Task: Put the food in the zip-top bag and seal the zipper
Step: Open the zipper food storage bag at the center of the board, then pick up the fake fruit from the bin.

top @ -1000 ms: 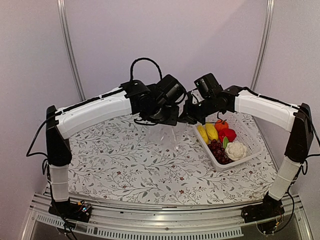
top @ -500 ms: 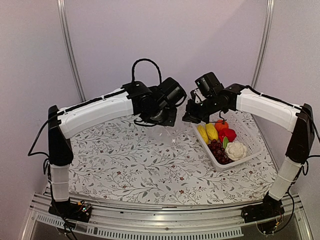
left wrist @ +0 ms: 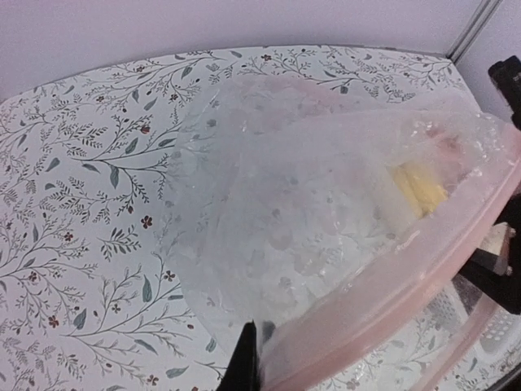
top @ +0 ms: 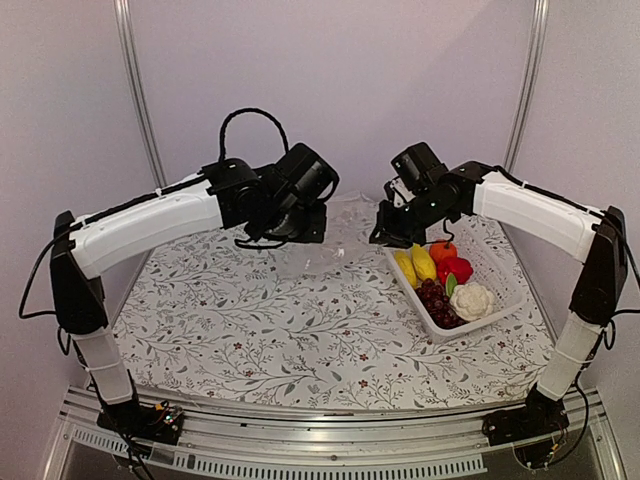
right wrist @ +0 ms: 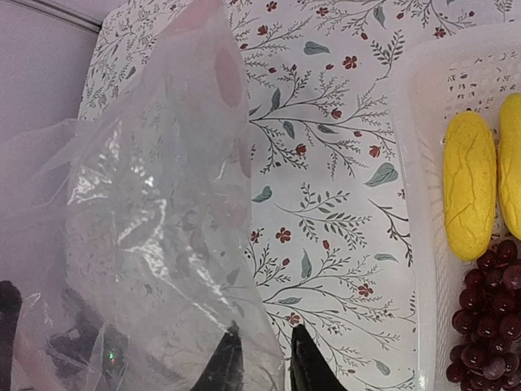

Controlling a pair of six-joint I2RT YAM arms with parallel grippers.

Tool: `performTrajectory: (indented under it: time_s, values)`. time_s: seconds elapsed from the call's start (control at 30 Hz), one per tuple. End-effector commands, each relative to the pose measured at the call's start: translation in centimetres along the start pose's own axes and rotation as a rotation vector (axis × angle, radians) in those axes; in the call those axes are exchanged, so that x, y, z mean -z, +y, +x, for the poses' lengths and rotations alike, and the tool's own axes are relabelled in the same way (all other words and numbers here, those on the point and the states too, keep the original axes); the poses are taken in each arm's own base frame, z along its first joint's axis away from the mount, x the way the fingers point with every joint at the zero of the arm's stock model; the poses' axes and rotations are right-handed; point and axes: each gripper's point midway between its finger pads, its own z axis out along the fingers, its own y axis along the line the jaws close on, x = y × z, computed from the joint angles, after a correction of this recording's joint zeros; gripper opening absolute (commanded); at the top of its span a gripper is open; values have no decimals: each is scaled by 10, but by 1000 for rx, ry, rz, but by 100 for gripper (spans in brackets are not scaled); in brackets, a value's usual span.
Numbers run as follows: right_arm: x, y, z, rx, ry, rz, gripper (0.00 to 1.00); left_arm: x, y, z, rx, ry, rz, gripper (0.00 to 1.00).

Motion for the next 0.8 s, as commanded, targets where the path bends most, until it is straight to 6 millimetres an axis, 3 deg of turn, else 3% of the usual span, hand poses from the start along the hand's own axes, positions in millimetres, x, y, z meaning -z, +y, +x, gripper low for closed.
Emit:
performTrajectory:
  time_s: [0.0,0.13,0.27,0.37,0.53,0.63,0.7,0.77]
  values:
    - [22,27,6,50,44,-167,30,1,24,-12,49,-29,-25,0]
    - [70,69,6,135,55,-375,58,-4,34,-11,23,-15,-48,0]
    - [109,74,6,175,35,-415,67,-3,58,-9,-2,5,-112,0]
    - [114,39,1,163,-5,-308,68,12,84,-14,-10,-2,-171,0]
    - [94,-68,-15,68,-65,34,57,52,114,-29,-49,-63,-208,0]
    - [78,-113,-27,2,-86,109,50,52,124,-23,-85,-41,-244,0]
    - [66,-128,-33,6,-90,140,48,44,120,-17,-95,-10,-223,0]
    - [40,-145,-38,30,-50,203,43,35,111,-11,-98,10,-187,0]
